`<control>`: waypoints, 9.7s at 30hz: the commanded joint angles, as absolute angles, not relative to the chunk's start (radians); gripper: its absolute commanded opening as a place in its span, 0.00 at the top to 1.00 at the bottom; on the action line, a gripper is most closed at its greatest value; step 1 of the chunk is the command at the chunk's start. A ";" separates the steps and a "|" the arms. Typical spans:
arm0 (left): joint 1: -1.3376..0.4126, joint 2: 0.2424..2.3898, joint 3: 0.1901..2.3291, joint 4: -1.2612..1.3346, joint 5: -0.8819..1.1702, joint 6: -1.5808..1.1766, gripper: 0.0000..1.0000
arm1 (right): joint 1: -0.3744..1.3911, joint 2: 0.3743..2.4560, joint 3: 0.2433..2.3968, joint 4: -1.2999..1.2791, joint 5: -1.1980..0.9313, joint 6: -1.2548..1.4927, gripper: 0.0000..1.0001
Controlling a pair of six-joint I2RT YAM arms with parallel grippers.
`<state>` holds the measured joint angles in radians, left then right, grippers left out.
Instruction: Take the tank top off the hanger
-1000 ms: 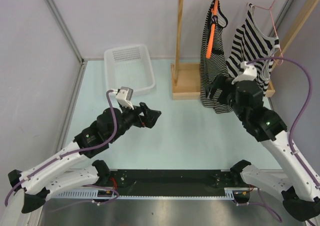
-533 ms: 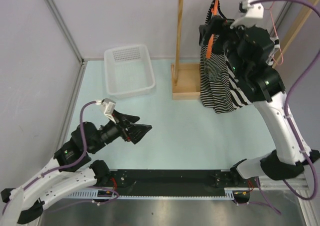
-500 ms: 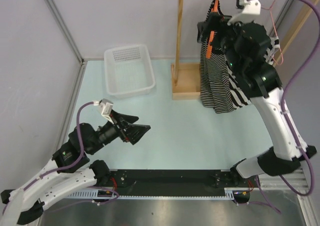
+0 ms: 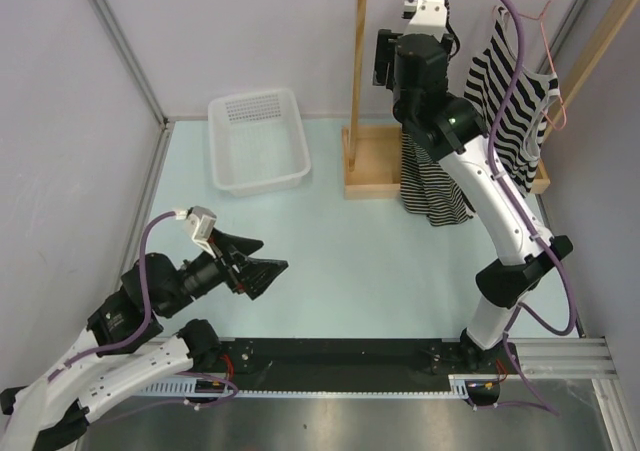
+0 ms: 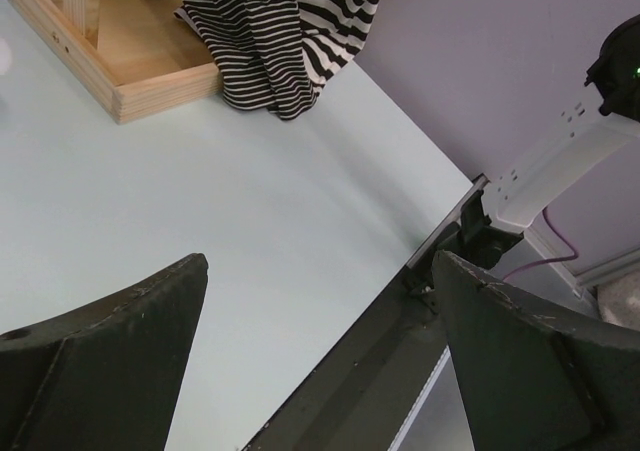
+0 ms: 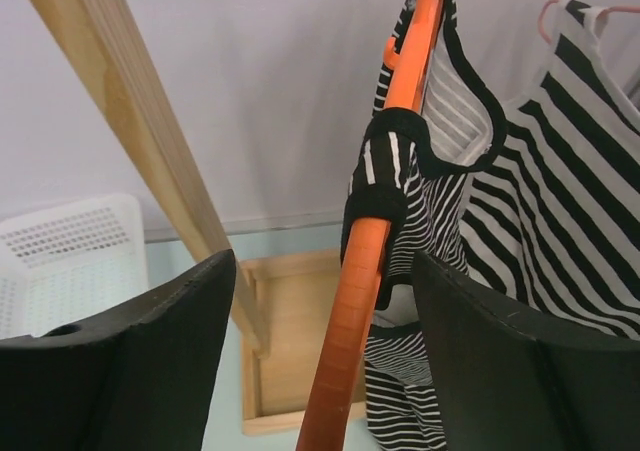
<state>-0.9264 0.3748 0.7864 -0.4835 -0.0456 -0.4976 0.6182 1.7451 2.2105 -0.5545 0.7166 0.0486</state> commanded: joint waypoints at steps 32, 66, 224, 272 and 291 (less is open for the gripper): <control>-0.920 0.344 0.982 -0.681 0.003 -0.561 0.00 | 0.606 1.481 1.982 -0.150 0.749 0.003 1.00; -0.914 0.998 1.238 -0.224 -0.163 -0.417 0.00 | 0.469 0.585 1.235 -0.620 -0.160 0.405 1.00; -0.627 0.936 0.801 0.406 0.342 -1.493 1.00 | 0.905 0.512 0.807 -0.520 -0.058 0.265 0.15; -0.545 0.732 0.812 -0.144 0.258 -0.867 0.13 | 0.380 1.130 1.512 -0.505 0.043 0.192 1.00; -0.543 0.693 0.782 -0.150 0.265 -0.854 0.13 | 0.193 1.560 2.009 -0.428 -0.374 0.567 1.00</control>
<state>-0.5491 0.6815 0.7780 -0.1684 0.2409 -0.8799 0.2302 1.5387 1.9068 -0.5091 -0.2523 0.4423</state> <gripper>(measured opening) 0.875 0.166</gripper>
